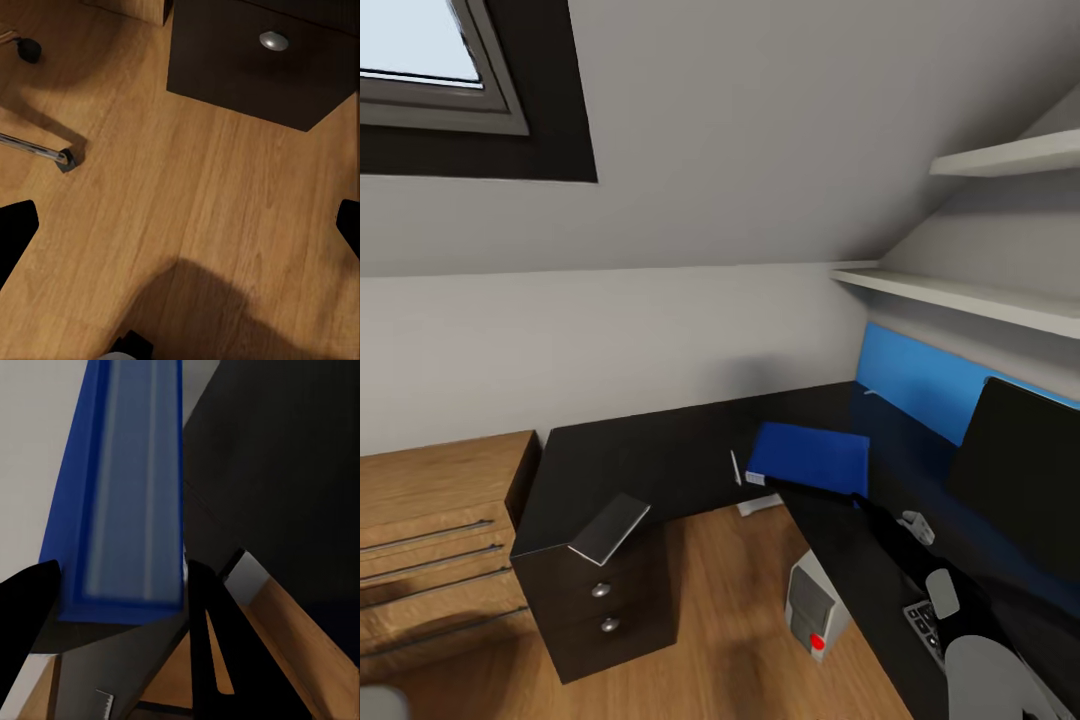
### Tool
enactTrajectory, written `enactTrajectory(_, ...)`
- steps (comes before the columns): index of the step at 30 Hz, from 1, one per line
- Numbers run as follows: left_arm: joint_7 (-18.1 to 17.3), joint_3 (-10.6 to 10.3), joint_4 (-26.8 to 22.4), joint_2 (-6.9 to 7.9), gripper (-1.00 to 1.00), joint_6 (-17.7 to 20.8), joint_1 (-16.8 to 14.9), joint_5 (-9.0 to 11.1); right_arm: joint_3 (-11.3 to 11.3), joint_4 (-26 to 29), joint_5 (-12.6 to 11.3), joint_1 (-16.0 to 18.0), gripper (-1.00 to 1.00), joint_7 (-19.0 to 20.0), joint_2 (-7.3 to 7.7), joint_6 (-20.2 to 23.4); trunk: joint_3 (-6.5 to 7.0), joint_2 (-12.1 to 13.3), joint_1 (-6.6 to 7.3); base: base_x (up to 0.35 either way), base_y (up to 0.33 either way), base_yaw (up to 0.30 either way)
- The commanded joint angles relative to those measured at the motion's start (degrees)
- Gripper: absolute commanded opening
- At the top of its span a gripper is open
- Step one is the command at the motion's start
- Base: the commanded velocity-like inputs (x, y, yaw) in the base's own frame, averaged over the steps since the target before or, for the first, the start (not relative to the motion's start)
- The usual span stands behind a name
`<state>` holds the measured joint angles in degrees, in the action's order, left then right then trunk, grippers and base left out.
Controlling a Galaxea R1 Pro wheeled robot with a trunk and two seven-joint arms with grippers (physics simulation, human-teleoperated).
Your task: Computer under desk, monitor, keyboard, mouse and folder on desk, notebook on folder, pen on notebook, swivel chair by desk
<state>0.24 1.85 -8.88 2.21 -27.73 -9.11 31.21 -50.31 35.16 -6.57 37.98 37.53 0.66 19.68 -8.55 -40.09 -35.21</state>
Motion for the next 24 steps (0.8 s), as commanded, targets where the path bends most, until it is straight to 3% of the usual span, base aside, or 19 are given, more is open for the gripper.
enactTrajectory(1,0.02,0.17,0.0,-0.01,1.0,-0.13,-0.03,-0.15,-0.23,-0.05,-0.39,0.08,-1.0,0.17,-0.06,0.47,-0.09,-0.08,-0.01,0.0,0.0,-0.224)
enactTrajectory(12,0.02,0.17,0.0,-0.01,1.0,-0.13,-0.03,-0.17,-0.23,-0.91,-0.38,0.08,-1.0,0.18,-0.08,0.48,-0.09,-0.08,-0.01,0.0,0.0,-0.241)
enactTrajectory(24,0.02,0.17,0.0,-0.01,1.0,-0.13,-0.03,-0.17,-0.23,-1.28,-0.34,0.08,-1.0,0.1,-0.2,0.39,-0.09,-0.08,-0.01,0.0,0.0,-0.028)
